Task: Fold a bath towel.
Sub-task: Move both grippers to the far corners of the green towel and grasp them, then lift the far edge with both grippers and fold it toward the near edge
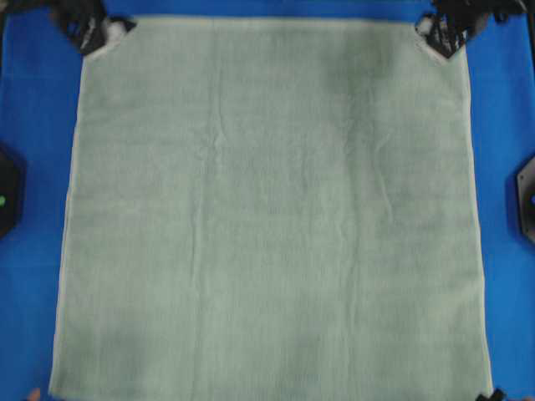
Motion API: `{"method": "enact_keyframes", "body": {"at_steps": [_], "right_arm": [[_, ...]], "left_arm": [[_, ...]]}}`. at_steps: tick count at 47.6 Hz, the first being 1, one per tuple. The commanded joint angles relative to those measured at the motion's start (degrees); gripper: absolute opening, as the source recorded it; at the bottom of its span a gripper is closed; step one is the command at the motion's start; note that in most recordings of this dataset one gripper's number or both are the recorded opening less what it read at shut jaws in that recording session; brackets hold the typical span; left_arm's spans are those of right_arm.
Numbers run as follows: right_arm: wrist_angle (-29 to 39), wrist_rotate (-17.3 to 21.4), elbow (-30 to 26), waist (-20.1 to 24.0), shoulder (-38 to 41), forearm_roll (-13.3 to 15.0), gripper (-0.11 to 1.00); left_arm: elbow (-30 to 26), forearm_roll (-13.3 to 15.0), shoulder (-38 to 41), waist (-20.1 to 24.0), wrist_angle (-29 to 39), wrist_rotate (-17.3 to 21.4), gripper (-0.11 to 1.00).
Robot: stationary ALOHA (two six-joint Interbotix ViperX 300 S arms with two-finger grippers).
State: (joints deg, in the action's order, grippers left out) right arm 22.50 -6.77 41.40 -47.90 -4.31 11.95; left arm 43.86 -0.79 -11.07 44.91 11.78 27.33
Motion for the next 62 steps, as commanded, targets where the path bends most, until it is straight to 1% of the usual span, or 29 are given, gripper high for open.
{"method": "enact_keyframes", "body": {"at_steps": [1,9,11,19,25,27,30,34,37,39,40,41,46,50,57,62], "right_arm": [[-2.8,-0.1,-1.4,-1.0,2.6,0.1,0.62],[-5.3,-0.1,-1.8,-1.1,8.5,0.1,0.62],[-5.7,-0.1,-2.0,-1.4,9.4,0.1,0.62],[-7.9,0.0,-2.0,-3.0,11.1,0.1,0.62],[-8.1,0.1,-1.4,-3.9,11.1,-0.2,0.62],[-8.0,0.2,-1.2,-4.0,11.1,-0.5,0.61],[-7.6,0.2,-1.0,-4.0,11.1,-0.9,0.56],[-7.0,0.1,-0.5,-4.0,11.1,-1.2,0.37],[-6.6,0.2,-0.2,-4.0,11.0,-1.3,0.19],[-6.4,0.2,0.0,-4.0,10.9,-1.6,0.1],[-6.2,0.2,0.1,-4.0,10.9,-1.8,0.07],[-6.2,0.2,0.3,-4.0,10.7,-1.9,0.07],[-5.4,0.3,0.9,-4.0,10.3,-2.6,0.07],[-3.5,0.9,1.1,-4.0,8.7,-2.7,0.07],[1.1,2.0,1.1,-3.4,2.5,-2.8,0.07],[4.5,3.3,1.5,-2.5,-4.0,-2.7,0.07]], "left_arm": [[-2.4,-0.1,4.8,1.0,-3.3,0.0,0.86],[-4.4,-0.1,14.9,3.0,-4.9,0.0,0.86],[-4.7,-0.1,16.4,3.3,-5.1,0.1,0.86],[-4.8,-0.1,19.4,4.3,-5.4,0.1,0.86],[-4.4,0.0,20.4,4.9,-4.2,0.0,0.82],[-4.4,-0.1,20.5,5.0,-3.3,0.0,0.77],[-4.4,0.0,20.7,4.9,-1.6,0.0,0.65],[-4.3,-0.1,20.7,4.7,1.2,0.1,0.41],[-4.2,-0.1,20.6,4.7,2.6,0.1,0.23],[-4.1,-0.1,20.5,4.7,3.3,0.3,0.14],[-4.1,-0.1,20.5,4.7,3.7,0.4,0.1],[-4.0,0.0,20.5,4.6,4.0,0.6,0.07],[-4.0,0.1,20.0,4.4,5.4,1.3,0.06],[-4.5,0.1,18.4,4.2,7.7,1.2,0.06],[-6.0,0.3,11.9,3.8,14.1,0.5,0.06],[-6.7,0.6,6.1,2.2,18.0,-0.1,0.06]]}}
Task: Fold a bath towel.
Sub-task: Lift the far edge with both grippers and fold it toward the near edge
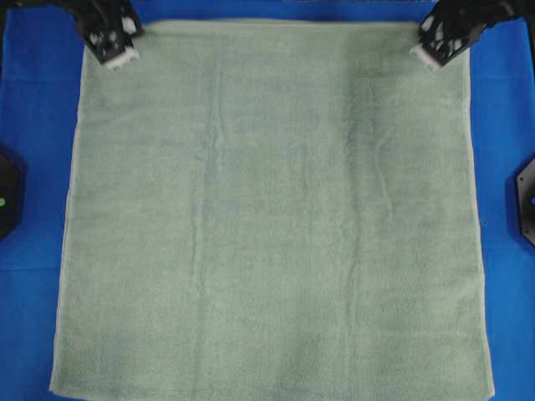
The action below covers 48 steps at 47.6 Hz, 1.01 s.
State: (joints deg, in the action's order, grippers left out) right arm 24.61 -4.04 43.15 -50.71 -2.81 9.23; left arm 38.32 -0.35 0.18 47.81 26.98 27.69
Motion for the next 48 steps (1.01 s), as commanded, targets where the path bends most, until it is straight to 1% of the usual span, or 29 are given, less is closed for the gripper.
{"method": "enact_keyframes", "body": {"at_steps": [1,7,12,13,18,21,23,24,29,30,33,38,39,44,46,48], "right_arm": [[3.0,0.7,-0.1,0.6,-6.9,-0.1,0.07],[6.5,2.5,1.4,3.2,-13.4,0.0,0.07],[9.3,5.1,3.9,7.1,-18.4,-0.1,0.07],[9.8,5.8,4.4,7.9,-19.2,-0.1,0.07],[12.6,10.3,7.6,13.3,-22.9,-0.3,0.07],[14.4,14.9,9.7,18.0,-25.6,-0.4,0.07],[15.3,17.7,10.7,21.4,-27.2,-0.5,0.07],[15.7,19.1,11.2,23.3,-28.0,-0.6,0.07],[16.9,26.8,13.2,33.5,-31.5,-1.0,0.07],[17.2,29.1,13.6,36.9,-32.2,-1.1,0.07],[17.7,33.9,14.2,43.6,-33.1,-1.2,0.07],[17.4,42.4,14.2,54.5,-33.0,-1.3,0.07],[17.4,43.9,14.2,56.4,-32.9,-1.3,0.07],[17.2,52.2,14.0,65.6,-31.5,-1.3,0.07],[16.7,56.1,13.7,69.9,-30.4,-1.3,0.07],[16.0,58.9,13.4,73.0,-29.5,-1.3,0.07]], "left_arm": [[-1.1,0.2,-6.3,-1.1,3.6,-0.7,0.06],[-0.6,0.3,-13.3,-4.9,8.0,-4.0,0.06],[1.1,0.3,-17.9,-7.6,10.6,-9.1,0.06],[1.6,0.4,-18.7,-8.2,11.1,-9.3,0.06],[5.4,1.8,-22.7,-14.2,12.3,-10.4,0.06],[7.6,2.3,-24.8,-18.5,12.3,-12.0,0.06],[8.8,2.5,-26.1,-21.5,12.4,-14.1,0.06],[9.6,2.5,-27.2,-24.0,12.3,-16.5,0.06],[12.1,2.5,-30.0,-32.0,12.3,-25.5,0.06],[12.7,2.5,-30.4,-33.8,12.3,-27.3,0.06],[14.0,2.3,-31.6,-39.5,12.2,-32.6,0.06],[15.6,2.1,-31.7,-49.6,11.0,-40.4,0.06],[16.0,2.0,-31.4,-52.7,10.0,-42.4,0.06],[16.3,2.0,-29.5,-62.3,5.9,-48.9,0.06],[16.0,2.0,-28.6,-65.7,4.3,-51.5,0.06],[15.6,2.0,-27.4,-68.9,3.3,-54.1,0.06]]}}
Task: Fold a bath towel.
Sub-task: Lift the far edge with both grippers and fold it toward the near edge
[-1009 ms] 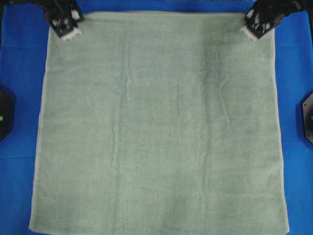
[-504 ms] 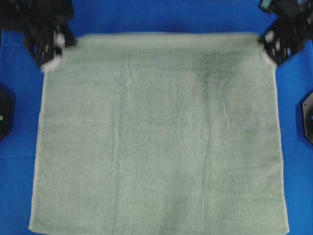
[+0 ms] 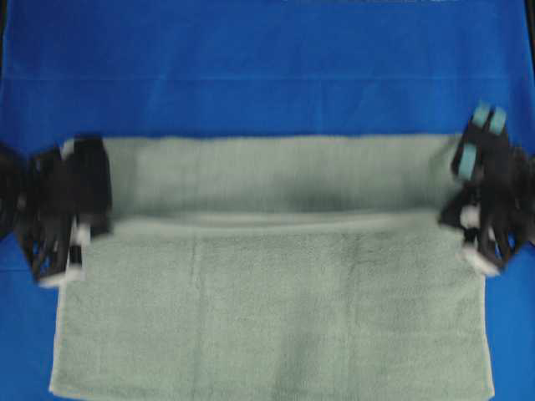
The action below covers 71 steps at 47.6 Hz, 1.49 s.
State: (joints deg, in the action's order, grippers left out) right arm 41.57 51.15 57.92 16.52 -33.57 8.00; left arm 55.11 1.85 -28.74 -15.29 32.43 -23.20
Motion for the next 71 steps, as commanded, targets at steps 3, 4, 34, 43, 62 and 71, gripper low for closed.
{"method": "enact_keyframes", "body": {"at_steps": [3,4,34,43,62,71], "right_arm": [[-2.8,8.1,-2.0,10.5,3.0,-0.1,0.07],[-3.5,9.4,-2.2,12.0,3.7,0.0,0.07],[-11.7,22.5,-21.9,33.4,28.7,0.9,0.07],[-10.5,25.0,-22.3,33.4,31.1,1.0,0.07],[-10.8,27.8,-19.4,32.2,31.7,2.5,0.08],[-7.3,27.9,-19.3,32.2,30.2,3.0,0.59]], "left_arm": [[-2.1,-0.2,3.8,-10.6,-3.2,-7.6,0.06],[-2.4,-0.3,4.4,-12.0,-3.3,-8.7,0.06],[-20.0,-0.8,26.0,-34.3,-5.1,-17.0,0.06],[-20.0,-0.9,28.1,-33.6,-5.5,-17.6,0.06],[-17.8,-1.1,28.5,-29.7,-6.2,-17.6,0.27],[-18.0,-1.1,27.1,-29.1,-5.5,-16.3,0.8]]}}
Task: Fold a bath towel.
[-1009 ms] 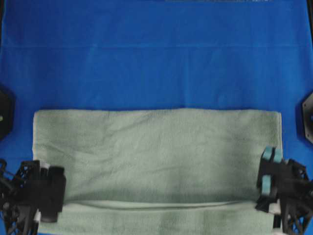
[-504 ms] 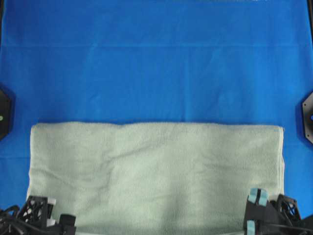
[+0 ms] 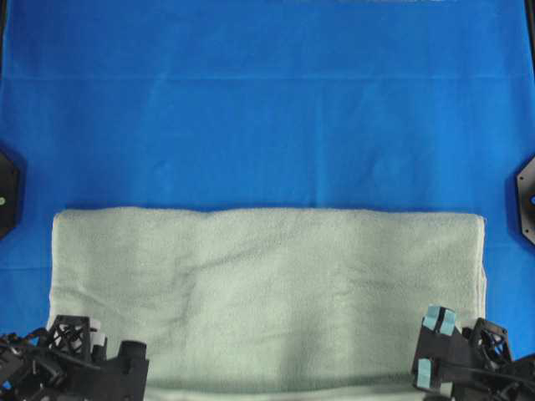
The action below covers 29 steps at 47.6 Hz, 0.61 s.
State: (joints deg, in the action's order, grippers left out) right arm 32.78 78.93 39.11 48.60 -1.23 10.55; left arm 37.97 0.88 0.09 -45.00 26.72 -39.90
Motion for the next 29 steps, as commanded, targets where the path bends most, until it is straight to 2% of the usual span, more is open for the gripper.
{"method": "enact_keyframes", "body": {"at_steps": [1,3,7,13,15,22,29], "right_arm": [[2.6,0.1,-0.5,0.0,-2.9,0.8,0.64],[4.6,0.1,-0.6,-0.2,-4.3,1.4,0.67],[9.1,0.1,-0.9,-1.0,-7.7,3.4,0.59],[15.7,0.1,0.0,-2.9,-13.4,8.9,0.61],[17.5,-0.3,0.9,-3.7,-15.9,11.1,0.61],[19.0,-0.3,5.3,-6.2,-24.3,15.8,0.61],[20.7,-0.4,10.5,-11.4,-30.8,17.3,0.61]], "left_arm": [[-0.9,-0.2,-2.1,0.9,0.4,0.4,0.83],[-1.0,-0.2,-3.3,1.4,1.0,0.7,0.84],[-0.9,-0.4,-6.9,3.3,3.5,0.8,0.8],[0.2,-1.7,-13.1,6.7,8.1,2.5,0.77],[1.0,-1.9,-14.8,8.1,9.0,3.8,0.77],[5.0,-2.0,-19.3,15.6,10.0,9.1,0.77],[8.1,-2.0,-22.3,23.1,10.0,14.8,0.77]]}}
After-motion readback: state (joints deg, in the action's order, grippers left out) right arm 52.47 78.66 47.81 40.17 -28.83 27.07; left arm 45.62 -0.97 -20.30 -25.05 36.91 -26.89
